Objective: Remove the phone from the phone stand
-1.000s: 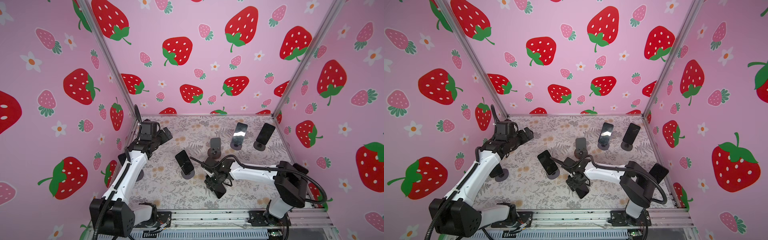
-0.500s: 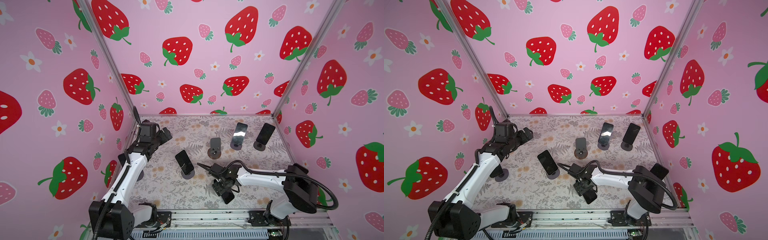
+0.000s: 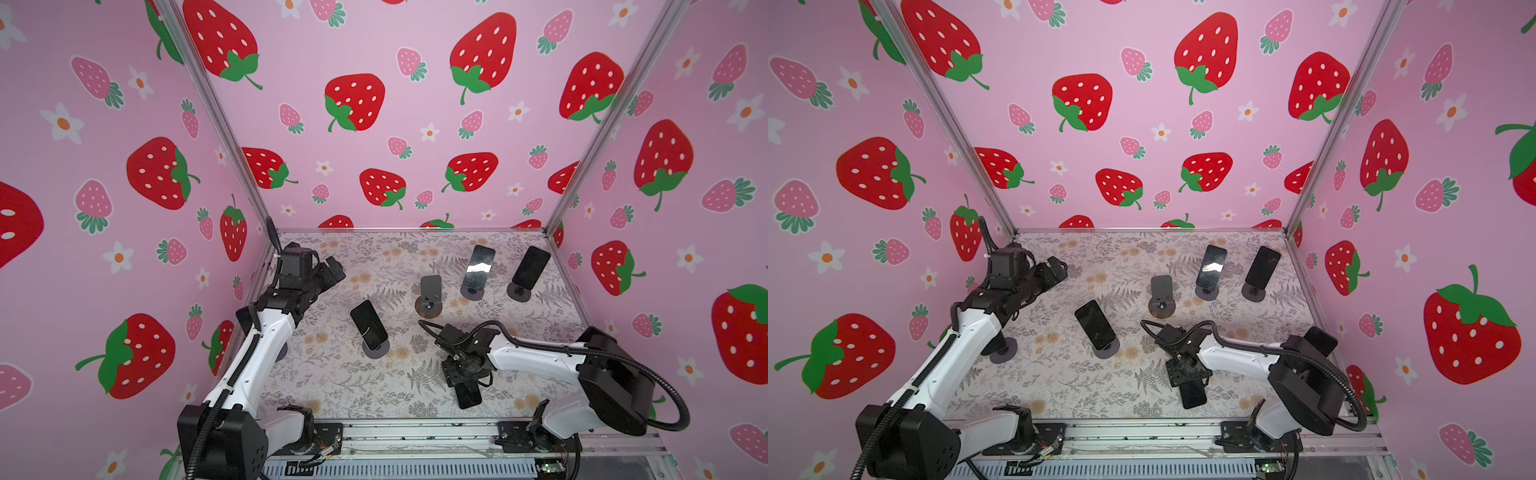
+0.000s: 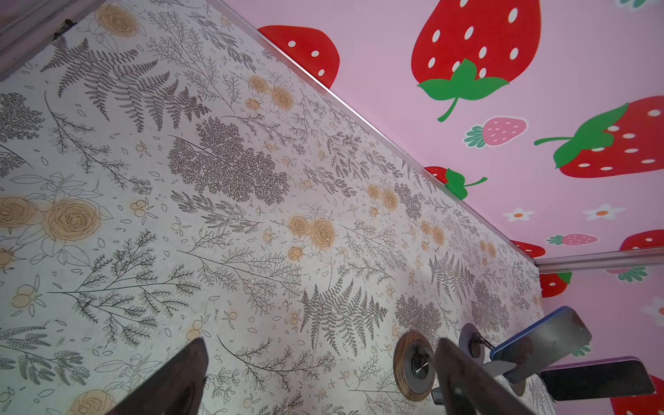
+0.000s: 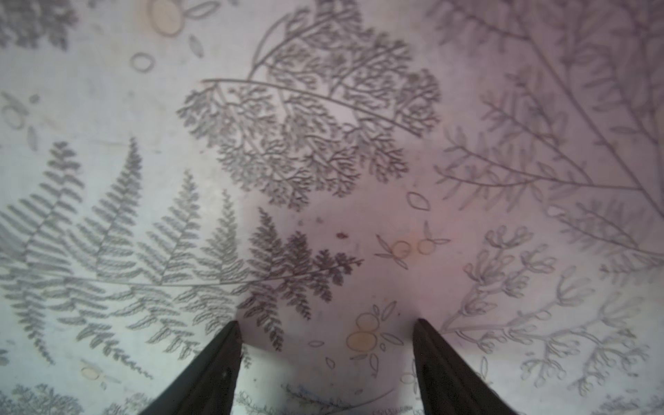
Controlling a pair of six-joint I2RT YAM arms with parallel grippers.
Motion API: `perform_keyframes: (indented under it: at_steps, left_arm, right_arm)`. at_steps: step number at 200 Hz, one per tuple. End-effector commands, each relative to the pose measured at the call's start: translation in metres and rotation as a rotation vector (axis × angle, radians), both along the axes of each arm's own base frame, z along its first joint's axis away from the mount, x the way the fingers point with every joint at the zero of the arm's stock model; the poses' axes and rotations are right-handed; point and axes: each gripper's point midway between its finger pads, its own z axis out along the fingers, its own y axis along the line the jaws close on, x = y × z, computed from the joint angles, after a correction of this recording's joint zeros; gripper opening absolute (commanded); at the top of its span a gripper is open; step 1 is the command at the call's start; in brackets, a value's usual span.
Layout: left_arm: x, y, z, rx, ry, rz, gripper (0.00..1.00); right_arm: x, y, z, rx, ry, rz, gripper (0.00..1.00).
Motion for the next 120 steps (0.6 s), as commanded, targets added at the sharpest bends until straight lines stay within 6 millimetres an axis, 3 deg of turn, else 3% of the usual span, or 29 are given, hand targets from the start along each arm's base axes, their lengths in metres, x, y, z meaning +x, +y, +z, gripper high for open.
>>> perform_keyframes:
  at_steps: [1, 59, 120]
  left_arm:
    - [0.0, 0.002, 0.006, -0.021, -0.03, 0.016, 0.99]
    - [0.0, 0.001, 0.004, -0.025, -0.017, 0.011, 0.99]
    - [0.002, 0.004, -0.009, -0.028, 0.002, 0.04, 0.99]
  right_arm:
    - [-0.007, -0.006, -0.008, 0.026, 0.068, -0.124, 0.71]
    - [-0.014, -0.018, -0.014, -0.033, 0.112, -0.184, 0.74]
    - [-0.024, -0.027, -0.004, -0.022, 0.12, -0.233, 0.73]
